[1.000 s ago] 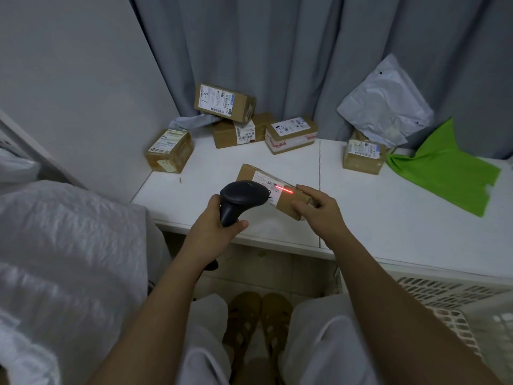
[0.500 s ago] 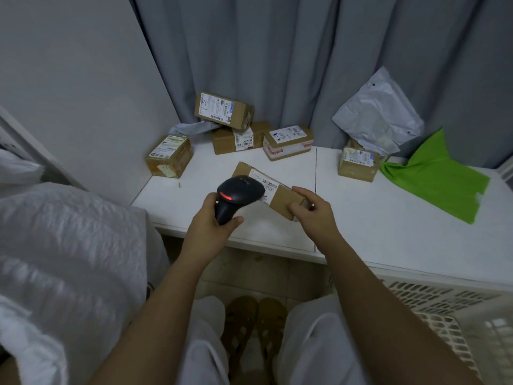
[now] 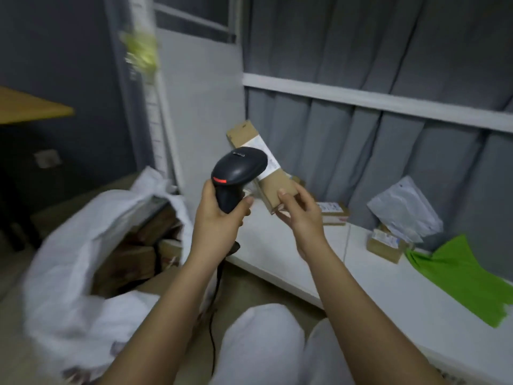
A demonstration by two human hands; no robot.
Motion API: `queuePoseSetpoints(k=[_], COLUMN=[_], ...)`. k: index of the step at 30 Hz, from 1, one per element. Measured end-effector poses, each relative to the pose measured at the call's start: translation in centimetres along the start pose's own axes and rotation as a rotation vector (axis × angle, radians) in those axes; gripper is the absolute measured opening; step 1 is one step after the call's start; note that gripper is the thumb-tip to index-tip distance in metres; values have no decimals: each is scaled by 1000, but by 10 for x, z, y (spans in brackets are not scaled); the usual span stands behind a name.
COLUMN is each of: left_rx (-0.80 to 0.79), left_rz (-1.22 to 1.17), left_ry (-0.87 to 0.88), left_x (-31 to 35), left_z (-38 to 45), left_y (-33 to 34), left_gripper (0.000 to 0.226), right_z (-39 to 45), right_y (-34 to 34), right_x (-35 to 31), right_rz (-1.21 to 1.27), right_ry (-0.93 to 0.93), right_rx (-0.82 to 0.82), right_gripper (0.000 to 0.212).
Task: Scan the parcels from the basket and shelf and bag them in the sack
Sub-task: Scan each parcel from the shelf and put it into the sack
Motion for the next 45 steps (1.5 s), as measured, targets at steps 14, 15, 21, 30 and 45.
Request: queuePoseSetpoints(k=[14,15,21,30,45], left_rx=[216,222,188,-96,668], left_rz=[476,467,400,629,23], left_ry=[-82,-110,-213,-329,-59], left_x=[28,17,-42,-89,-39], left_z=[-24,-21,5,36,-25], left_y=[-257,-261,-249,-217,-309], left_gripper=[43,45,56,67,50], right_z=[-84,-87,-89,-57,-56], right_y=[186,189,209,190,242], right_x=[-59,-62,-55,-40,5], right_rz=[-1129,-1248,-1574,-1479,-1428], right_ry=[-600,-682,-881,-762,-738], right_rx=[-382,-353,-334,-232,-404], right_gripper=[49,51,51,51,49])
Point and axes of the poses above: each hand's wrist, its own z-axis towards the middle knuckle, its own y-axis out of the palm, x = y × z, the point moved 5 cm from there along z, towards the middle knuckle, and after that the axes turned 8 degrees about y, right-handed, at the moved point
